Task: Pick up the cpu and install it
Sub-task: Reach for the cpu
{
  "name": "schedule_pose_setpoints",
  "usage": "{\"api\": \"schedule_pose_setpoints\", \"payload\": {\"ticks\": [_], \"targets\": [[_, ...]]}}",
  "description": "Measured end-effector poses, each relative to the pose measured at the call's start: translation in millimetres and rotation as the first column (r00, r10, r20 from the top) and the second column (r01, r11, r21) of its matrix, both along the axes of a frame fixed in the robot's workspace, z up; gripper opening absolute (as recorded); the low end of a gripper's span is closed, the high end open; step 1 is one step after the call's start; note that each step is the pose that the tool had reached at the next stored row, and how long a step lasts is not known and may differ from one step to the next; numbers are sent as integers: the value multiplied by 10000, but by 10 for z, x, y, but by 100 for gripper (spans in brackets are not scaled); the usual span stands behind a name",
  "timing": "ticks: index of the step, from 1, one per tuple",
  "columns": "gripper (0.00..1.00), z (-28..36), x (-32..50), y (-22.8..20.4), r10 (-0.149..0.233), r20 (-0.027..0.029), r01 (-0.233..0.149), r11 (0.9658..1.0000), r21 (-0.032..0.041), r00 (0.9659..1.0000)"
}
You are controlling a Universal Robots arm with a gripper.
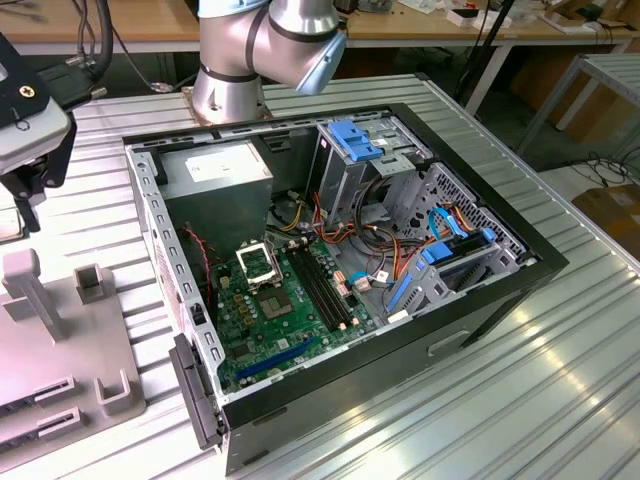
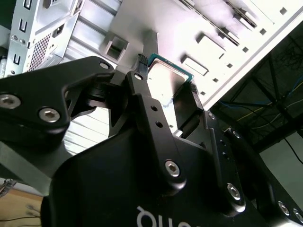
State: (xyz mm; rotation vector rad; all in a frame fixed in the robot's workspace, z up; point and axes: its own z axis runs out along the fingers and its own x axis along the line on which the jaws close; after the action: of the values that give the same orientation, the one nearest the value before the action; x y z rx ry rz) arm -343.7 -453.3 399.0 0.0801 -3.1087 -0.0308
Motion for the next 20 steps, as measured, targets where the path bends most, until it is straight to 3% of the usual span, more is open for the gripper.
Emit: {"api": "schedule_pose_setpoints", "payload": {"ticks": [20], "targets": [[47,0,178,0,0,0,0,10000,0,10000]]}}
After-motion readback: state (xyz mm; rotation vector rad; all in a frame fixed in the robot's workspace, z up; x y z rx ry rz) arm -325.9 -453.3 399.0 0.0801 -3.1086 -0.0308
